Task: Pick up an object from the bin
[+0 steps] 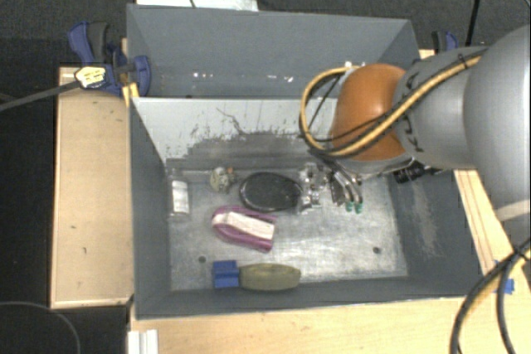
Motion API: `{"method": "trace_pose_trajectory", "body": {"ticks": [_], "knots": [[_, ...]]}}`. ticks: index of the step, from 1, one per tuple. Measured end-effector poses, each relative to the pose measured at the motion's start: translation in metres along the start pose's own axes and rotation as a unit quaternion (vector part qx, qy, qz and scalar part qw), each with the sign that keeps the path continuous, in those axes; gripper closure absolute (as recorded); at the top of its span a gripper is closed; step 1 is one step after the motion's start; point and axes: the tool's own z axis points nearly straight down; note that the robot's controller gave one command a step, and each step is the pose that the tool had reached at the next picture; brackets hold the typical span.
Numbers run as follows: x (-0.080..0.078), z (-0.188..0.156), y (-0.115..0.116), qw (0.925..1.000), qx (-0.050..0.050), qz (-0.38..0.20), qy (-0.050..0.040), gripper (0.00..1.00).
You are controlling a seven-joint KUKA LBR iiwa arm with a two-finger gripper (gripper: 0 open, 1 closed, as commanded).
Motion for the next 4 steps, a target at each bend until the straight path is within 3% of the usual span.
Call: {"method": "trace_pose_trajectory", "body": {"ticks": [1, 2, 3, 4], "knots": [[0.0, 0.0, 0.0, 1.0, 0.0, -0.002, 0.0001, 0.0], [-0.003, -0.063, 0.052, 1.0, -0.002, 0.003, -0.0024, 0.0], [-0.01, -0.007, 0.091, 0.999, 0.001, -0.044, -0.0033, 0.0], [-0.006, -0.008, 0.09, 0.999, 0.001, -0.044, 0.0071, 1.0]]}}
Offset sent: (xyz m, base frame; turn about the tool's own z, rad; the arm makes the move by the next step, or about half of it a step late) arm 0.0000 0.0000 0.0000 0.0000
